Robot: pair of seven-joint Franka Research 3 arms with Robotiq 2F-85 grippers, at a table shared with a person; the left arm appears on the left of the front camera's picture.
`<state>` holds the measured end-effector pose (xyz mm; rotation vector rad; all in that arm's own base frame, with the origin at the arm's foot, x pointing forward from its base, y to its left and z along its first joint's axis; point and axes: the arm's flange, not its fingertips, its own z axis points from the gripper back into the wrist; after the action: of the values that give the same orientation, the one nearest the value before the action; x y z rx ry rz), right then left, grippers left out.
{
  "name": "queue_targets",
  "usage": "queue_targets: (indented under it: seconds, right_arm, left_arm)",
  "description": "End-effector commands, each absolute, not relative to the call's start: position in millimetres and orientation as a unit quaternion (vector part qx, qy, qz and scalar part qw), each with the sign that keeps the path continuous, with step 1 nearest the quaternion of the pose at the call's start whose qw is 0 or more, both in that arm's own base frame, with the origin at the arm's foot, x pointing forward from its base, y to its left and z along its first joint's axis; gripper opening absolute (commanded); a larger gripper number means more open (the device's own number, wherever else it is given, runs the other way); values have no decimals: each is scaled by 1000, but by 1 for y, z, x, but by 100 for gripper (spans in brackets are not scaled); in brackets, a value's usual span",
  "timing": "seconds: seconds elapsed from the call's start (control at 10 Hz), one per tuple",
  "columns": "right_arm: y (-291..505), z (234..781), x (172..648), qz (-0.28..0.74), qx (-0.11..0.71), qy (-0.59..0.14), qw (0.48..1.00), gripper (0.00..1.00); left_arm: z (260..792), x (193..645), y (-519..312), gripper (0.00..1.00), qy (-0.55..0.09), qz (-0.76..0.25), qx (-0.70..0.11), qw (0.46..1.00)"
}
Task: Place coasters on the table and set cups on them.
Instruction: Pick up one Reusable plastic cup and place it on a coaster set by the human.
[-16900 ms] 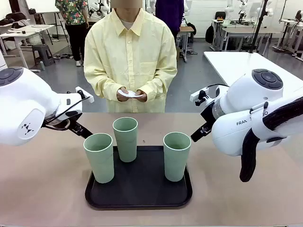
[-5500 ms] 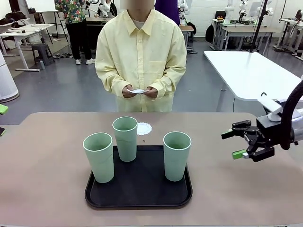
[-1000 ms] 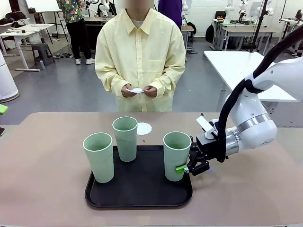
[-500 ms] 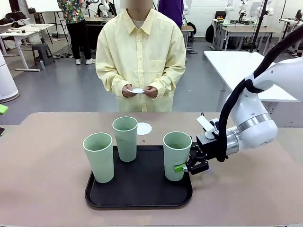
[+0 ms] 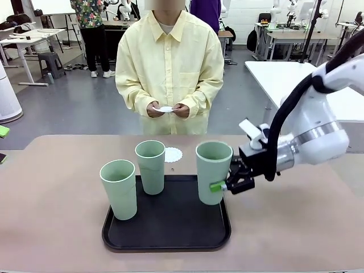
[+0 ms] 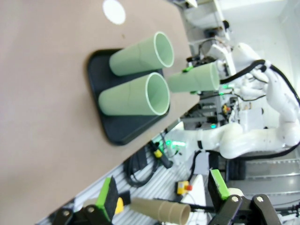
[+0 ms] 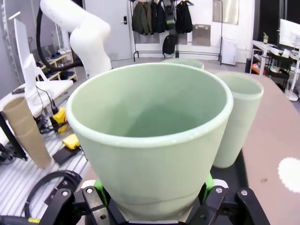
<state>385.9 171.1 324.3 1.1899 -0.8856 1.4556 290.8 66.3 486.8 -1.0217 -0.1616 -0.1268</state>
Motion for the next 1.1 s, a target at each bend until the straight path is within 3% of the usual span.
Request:
queue_targets:
  seconds: [0.0,0.3,0.5,0.6,0.7,1.0]
  right_arm:
    - [186,387,384,591,495,-369,520,26]
    - [211,441,403,578,492,-368,537,26]
    - [218,446,409,577,489,-372,539,26]
    - [216,438,405,571,449,-391,565,26]
    - [210,455,403,589,487,-367,530,26]
    - [210,455,403,589,487,-367,530,26]
  left_arm:
    - [487,291,67,100,-84,-69,-495,862]
    - [487,291,67,100,-84,-69,-495,862]
    - [487,291,67,100,-84,-69,-495,862]
    - [487,291,67,100,-84,-69,-495,862]
    - [487,291,67,100,-84,-69,-495,862]
    - [487,291,67,100,-84,-69,-495,862]
